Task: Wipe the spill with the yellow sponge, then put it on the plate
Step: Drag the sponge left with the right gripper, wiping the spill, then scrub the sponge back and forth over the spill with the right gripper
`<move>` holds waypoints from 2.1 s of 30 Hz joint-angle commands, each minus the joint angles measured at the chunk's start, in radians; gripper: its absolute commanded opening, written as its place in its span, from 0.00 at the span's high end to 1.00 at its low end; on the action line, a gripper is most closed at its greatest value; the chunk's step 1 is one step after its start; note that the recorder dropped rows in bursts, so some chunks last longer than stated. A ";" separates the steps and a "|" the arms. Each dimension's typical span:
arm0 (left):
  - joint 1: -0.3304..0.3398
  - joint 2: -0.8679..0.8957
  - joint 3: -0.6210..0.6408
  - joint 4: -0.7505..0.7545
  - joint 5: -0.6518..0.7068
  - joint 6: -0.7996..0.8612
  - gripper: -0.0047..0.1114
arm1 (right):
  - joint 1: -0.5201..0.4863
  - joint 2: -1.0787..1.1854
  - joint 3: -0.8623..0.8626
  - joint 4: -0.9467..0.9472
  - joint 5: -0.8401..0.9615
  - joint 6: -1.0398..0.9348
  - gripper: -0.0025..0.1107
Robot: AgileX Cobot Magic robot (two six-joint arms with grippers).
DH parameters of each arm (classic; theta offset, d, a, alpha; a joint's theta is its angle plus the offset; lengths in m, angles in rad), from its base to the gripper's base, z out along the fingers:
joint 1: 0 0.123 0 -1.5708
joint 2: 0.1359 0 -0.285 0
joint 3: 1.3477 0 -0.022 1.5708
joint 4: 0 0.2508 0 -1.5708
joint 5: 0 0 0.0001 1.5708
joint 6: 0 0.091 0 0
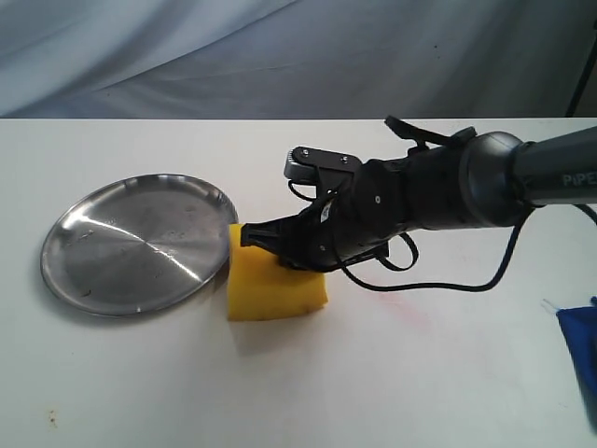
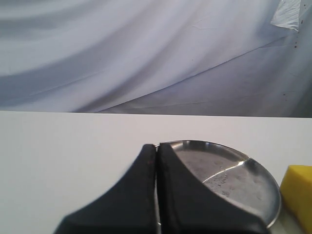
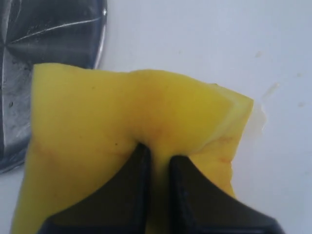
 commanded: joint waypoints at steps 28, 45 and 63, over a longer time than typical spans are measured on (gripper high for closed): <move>-0.001 -0.002 0.004 0.001 -0.004 -0.001 0.95 | -0.177 -0.186 0.290 -0.019 -0.130 0.001 0.98; -0.001 -0.002 0.004 0.001 -0.004 -0.003 0.95 | 0.042 0.023 -0.087 -0.023 0.305 -0.053 0.98; -0.001 -0.002 0.004 0.001 -0.004 -0.001 0.95 | -0.144 -0.190 0.217 -0.073 0.122 -0.004 0.98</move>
